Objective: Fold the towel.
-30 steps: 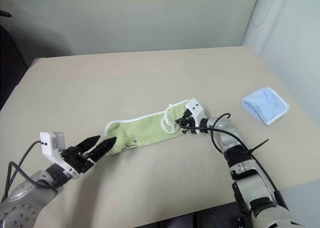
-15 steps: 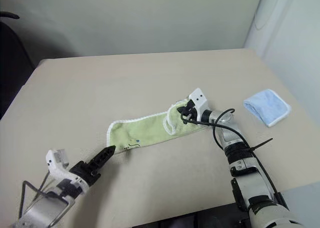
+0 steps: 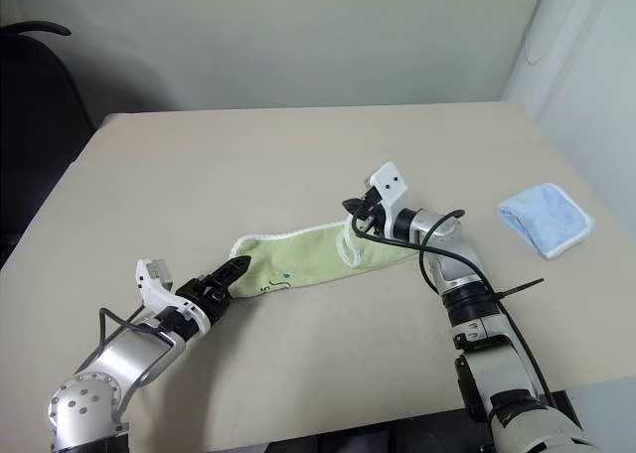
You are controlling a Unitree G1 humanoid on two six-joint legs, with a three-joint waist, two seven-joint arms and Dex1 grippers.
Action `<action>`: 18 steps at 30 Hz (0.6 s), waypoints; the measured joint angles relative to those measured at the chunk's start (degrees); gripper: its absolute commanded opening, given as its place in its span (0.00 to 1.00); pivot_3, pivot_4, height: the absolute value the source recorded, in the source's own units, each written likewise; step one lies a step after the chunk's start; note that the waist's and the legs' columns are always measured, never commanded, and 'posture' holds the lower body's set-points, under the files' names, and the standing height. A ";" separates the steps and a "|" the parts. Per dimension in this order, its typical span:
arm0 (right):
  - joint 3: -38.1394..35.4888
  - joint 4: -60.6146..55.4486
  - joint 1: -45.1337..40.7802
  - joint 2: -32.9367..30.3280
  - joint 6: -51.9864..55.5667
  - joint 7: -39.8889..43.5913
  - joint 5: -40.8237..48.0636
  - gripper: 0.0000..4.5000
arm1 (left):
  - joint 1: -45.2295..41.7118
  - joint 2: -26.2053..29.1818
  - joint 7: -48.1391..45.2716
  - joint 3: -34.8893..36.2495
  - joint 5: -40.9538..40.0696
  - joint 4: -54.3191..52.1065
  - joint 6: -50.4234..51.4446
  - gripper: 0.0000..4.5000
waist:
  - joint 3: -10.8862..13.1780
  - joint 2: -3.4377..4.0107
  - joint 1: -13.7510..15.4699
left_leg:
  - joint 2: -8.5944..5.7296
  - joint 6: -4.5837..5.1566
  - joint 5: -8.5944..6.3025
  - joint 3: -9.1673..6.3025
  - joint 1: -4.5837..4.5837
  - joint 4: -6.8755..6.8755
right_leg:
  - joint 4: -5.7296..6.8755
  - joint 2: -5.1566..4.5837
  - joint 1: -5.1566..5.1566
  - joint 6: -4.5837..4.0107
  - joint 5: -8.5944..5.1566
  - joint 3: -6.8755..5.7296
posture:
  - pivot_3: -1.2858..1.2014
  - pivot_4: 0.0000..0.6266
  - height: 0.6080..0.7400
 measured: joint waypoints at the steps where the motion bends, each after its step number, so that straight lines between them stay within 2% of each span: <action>1: -0.28 -0.69 0.01 -0.13 0.23 -0.14 0.33 0.00 | 0.02 0.07 -0.01 -0.09 0.32 0.11 0.00 0.46 | 0.00 0.00 0.00 | 0.00 -0.10 0.05 0.01 -0.01 -0.02 | -0.03 0.00 -0.02 0.00 0.00 0.00 | 0.52 0.24 1.00; 6: -1.08 -2.50 0.02 -0.31 0.75 -0.50 1.00 0.00 | 0.29 0.09 -0.67 -1.36 0.90 0.29 0.27 0.05 | 0.05 -0.10 -0.04 | 0.04 -0.26 0.13 0.07 -0.09 -0.25 | -0.08 0.00 -0.25 0.03 -0.01 0.05 | 0.52 0.24 1.00; 7: -1.31 -2.55 0.05 -0.33 0.76 -0.54 1.10 0.00 | 0.20 0.27 -0.92 -1.29 0.80 -0.03 0.25 0.01 | 0.05 -0.11 -0.05 | 0.06 -0.27 0.14 0.08 -0.09 -0.31 | -0.07 0.00 -0.29 0.03 -0.01 0.05 | 0.52 0.24 1.00; 13: -3.98 -2.89 0.08 -2.16 0.84 -1.42 2.23 0.00 | -3.43 2.92 -3.79 -0.94 0.37 -2.48 -0.04 0.01 | 0.20 -0.35 -0.10 | 0.16 -0.42 0.22 0.02 -0.15 -0.49 | -0.04 0.13 -0.47 0.05 0.00 0.05 | 0.52 0.24 1.00; 18: -7.50 -0.12 -0.64 -5.04 0.65 -2.78 2.79 0.00 | -18.19 6.71 -3.92 -3.04 -3.47 -5.69 -0.30 0.01 | 0.20 -0.38 -0.09 | 0.11 -0.44 0.23 0.05 -0.15 -0.46 | -0.07 0.06 -0.45 0.21 0.10 0.11 | 0.52 0.24 1.00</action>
